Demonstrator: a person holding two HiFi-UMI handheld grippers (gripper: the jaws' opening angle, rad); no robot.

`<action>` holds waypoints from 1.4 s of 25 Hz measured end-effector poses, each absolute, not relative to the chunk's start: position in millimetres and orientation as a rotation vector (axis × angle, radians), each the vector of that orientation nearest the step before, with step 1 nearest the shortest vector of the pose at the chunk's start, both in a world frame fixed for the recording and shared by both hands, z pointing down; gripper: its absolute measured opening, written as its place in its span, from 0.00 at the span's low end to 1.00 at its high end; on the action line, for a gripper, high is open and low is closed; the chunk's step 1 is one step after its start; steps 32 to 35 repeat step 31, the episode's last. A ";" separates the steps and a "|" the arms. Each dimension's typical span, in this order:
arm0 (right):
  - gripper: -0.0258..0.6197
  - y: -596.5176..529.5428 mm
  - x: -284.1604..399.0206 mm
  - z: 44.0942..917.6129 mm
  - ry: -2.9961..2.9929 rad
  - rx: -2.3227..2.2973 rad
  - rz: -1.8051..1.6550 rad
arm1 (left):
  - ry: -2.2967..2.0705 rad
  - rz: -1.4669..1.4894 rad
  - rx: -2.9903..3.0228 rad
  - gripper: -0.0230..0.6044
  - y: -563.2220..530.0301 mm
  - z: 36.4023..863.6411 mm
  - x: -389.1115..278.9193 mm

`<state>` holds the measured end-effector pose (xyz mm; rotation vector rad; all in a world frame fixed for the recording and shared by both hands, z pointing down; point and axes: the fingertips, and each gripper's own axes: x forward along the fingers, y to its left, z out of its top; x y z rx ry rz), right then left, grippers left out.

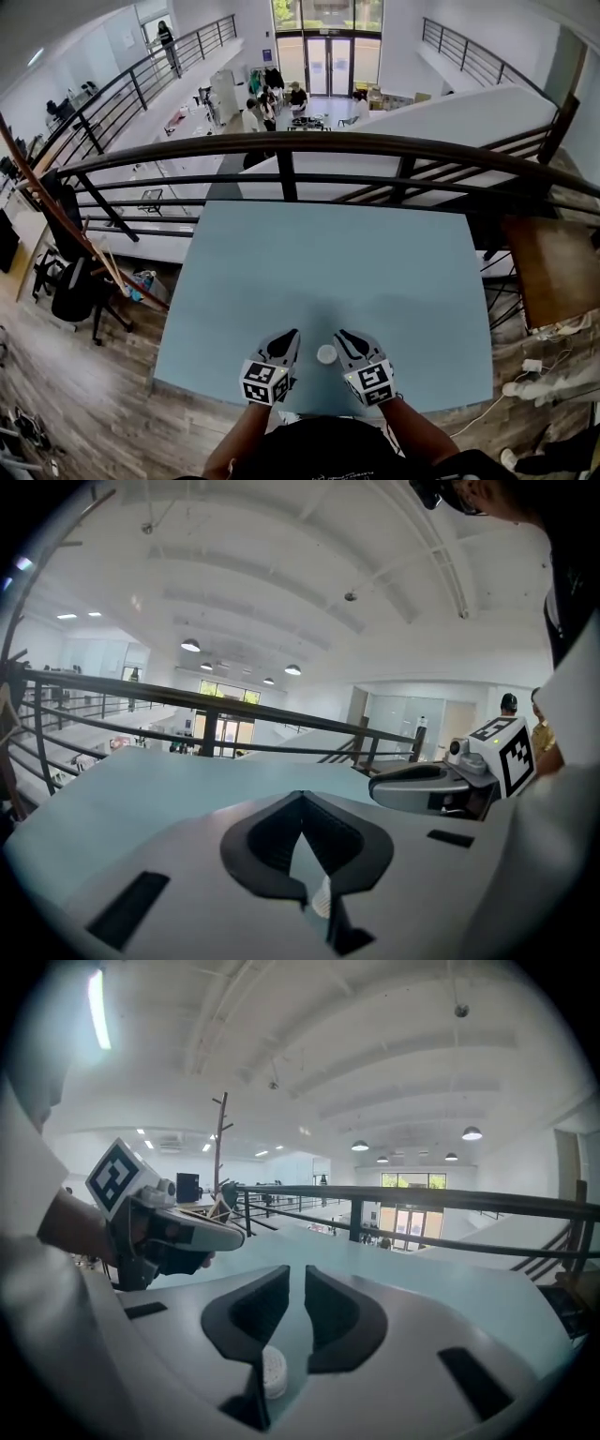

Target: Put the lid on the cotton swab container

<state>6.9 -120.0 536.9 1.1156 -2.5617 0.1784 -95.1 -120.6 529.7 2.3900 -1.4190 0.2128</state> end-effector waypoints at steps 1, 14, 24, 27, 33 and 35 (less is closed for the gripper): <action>0.13 -122.0 8.0 531.9 -2.566 1.119 0.183 | -1.426 0.212 2.391 0.05 -119.5 525.9 -92.0; 0.07 -143.5 -22.7 488.3 -2.667 1.194 0.056 | -1.512 0.156 2.411 0.05 -123.7 503.2 -119.2; 0.07 -137.4 -11.6 490.1 -2.661 1.206 0.067 | -1.517 0.168 2.409 0.05 -120.3 505.5 -119.0; 0.07 -136.0 -17.4 495.2 -2.652 1.218 0.072 | -1.523 0.179 2.405 0.05 -118.8 509.6 -127.3; 0.07 -134.5 -23.9 498.6 -2.650 1.221 0.075 | -1.548 0.209 2.421 0.05 -118.3 518.1 -136.4; 0.07 -134.5 -23.9 498.6 -2.650 1.221 0.075 | -1.548 0.209 2.421 0.05 -118.3 518.1 -136.4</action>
